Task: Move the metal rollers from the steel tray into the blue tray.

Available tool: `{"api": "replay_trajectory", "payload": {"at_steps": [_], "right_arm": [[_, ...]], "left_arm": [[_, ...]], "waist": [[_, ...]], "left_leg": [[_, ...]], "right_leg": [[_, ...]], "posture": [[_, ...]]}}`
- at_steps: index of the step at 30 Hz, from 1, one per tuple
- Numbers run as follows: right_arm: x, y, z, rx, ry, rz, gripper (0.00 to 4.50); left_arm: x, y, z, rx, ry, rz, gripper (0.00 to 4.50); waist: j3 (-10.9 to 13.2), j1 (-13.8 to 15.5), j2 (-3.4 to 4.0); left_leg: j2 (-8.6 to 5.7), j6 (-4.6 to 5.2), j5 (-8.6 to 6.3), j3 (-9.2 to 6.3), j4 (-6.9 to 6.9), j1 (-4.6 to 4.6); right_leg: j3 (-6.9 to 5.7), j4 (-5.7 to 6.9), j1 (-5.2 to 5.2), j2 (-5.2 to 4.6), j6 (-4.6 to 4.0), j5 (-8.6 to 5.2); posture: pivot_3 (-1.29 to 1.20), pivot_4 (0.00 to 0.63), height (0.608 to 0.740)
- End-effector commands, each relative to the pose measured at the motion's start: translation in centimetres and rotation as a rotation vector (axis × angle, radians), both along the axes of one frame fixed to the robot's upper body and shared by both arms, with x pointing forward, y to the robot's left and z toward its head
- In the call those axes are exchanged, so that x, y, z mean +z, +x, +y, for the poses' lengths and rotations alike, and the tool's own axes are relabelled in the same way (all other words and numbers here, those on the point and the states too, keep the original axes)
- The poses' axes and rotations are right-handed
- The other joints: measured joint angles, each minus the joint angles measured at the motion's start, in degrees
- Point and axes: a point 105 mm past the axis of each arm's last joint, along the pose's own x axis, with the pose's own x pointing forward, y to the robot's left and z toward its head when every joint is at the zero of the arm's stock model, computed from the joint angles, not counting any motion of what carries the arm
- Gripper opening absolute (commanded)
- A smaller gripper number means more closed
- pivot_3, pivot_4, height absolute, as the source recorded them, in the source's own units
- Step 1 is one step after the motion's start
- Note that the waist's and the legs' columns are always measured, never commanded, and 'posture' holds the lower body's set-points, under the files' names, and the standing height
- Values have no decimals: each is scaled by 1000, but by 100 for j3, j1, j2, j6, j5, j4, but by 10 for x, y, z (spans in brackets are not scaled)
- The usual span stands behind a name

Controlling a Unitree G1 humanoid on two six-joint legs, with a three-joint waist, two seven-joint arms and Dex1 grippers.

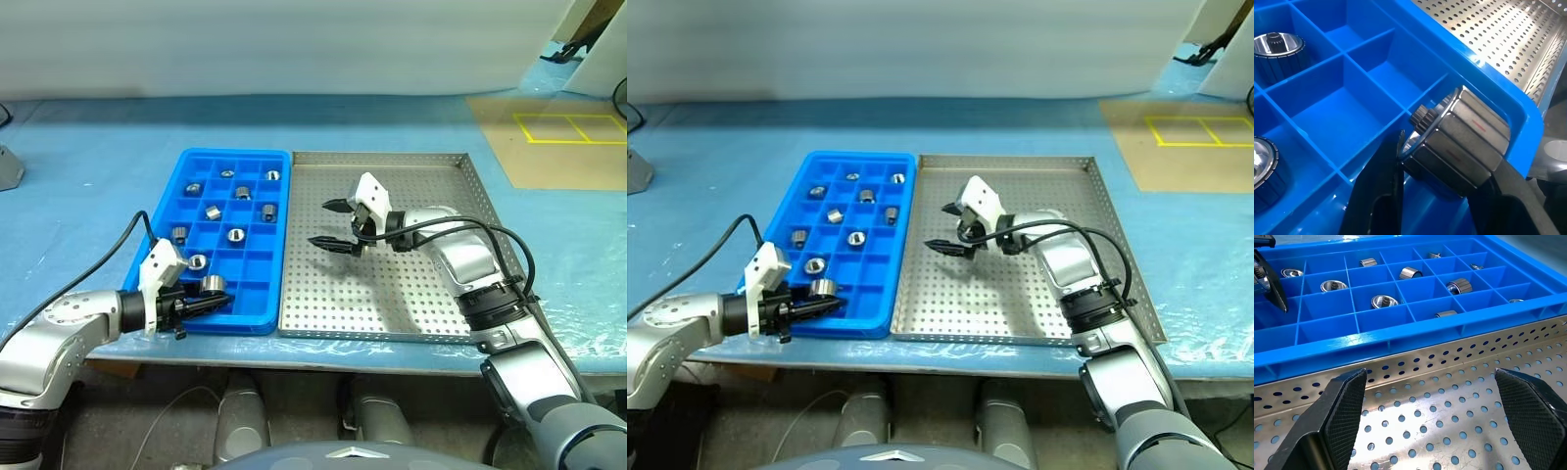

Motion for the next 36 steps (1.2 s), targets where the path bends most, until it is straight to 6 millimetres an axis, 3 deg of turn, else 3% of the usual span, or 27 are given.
{"api": "replay_trajectory", "payload": {"at_steps": [1, 5, 9, 15, 18, 22, 25, 28, 32, 36], "right_arm": [[4, -1, 1, 5, 12, -28, 4352], [1, -2, 2, 4, 13, -24, 4352], [2, -2, 2, 1, 17, -23, 4352], [11, 3, -5, -22, 47, -23, 4352], [21, 9, -21, -64, 70, -19, 4352], [22, 15, -62, -147, 20, -15, 4352], [14, 15, -90, -215, -42, -13, 4352], [7, 17, -101, -270, -46, 2, 4352], [-12, 10, -98, -258, -111, 8, 4352], [-13, 13, -88, -267, -64, 19, 4352]], "left_arm": [[1, 5, -3, 5, 11, -18, 1694], [5, 6, -5, -11, 13, -33, 2976], [13, 4, -7, -35, -11, -39, 2976], [58, 27, -13, -29, -76, -187, 2976], [79, 35, -23, -46, -115, -247, 2976], [104, 46, -43, -75, -214, -297, 2976], [95, 53, -63, -112, -223, -277, 2976], [80, 59, -74, -130, -216, -246, 2976], [72, 66, -79, -135, -215, -239, 2976], [69, 71, -78, -135, -211, -233, 2976]], "waist": [[0, 0, 0], [-1, 6, 2], [-1, 5, 1], [-1, 18, 1], [-1, 15, 1], [-1, 48, 1], [-3, 49, 2], [-4, -2, 4], [-4, -67, 4], [-4, -108, 4]], "left_leg": [[0, 0, 0, 0, 0, 0], [-1, 0, 0, 0, 0, 0], [-1, -1, 0, 0, 6, 3], [0, -2, 2, -2, 7, 6], [-2, -3, 3, -2, 12, 6], [-3, -2, 2, -2, 13, 0], [-4, -3, 3, -2, 15, -1], [-4, -3, 3, -1, 15, 3], [-2, -2, 3, 0, 17, 4], [-2, 1, 1, -1, 27, 3]], "right_leg": [[0, 0, 0, 0, 0, 0], [0, 2, 1, 0, -1, 0], [0, 12, 2, -1, 1, 0], [-1, 17, 6, 0, -2, 2], [1, 15, 10, -1, -7, 5], [1, 11, 10, -1, -8, 5], [2, 10, 10, 0, -8, 6], [4, 9, 13, 0, -8, 5], [6, 14, 7, 5, -8, 6], [7, 15, 8, 3, -7, 7]], "posture": [[11, 150, 740], [8, 150, 740], [7, 150, 740], [6, 150, 740], [2, 150, 740], [-18, 150, 740], [-45, 150, 740], [-66, 150, 740], [-92, 150, 740], [-103, 150, 740]]}}
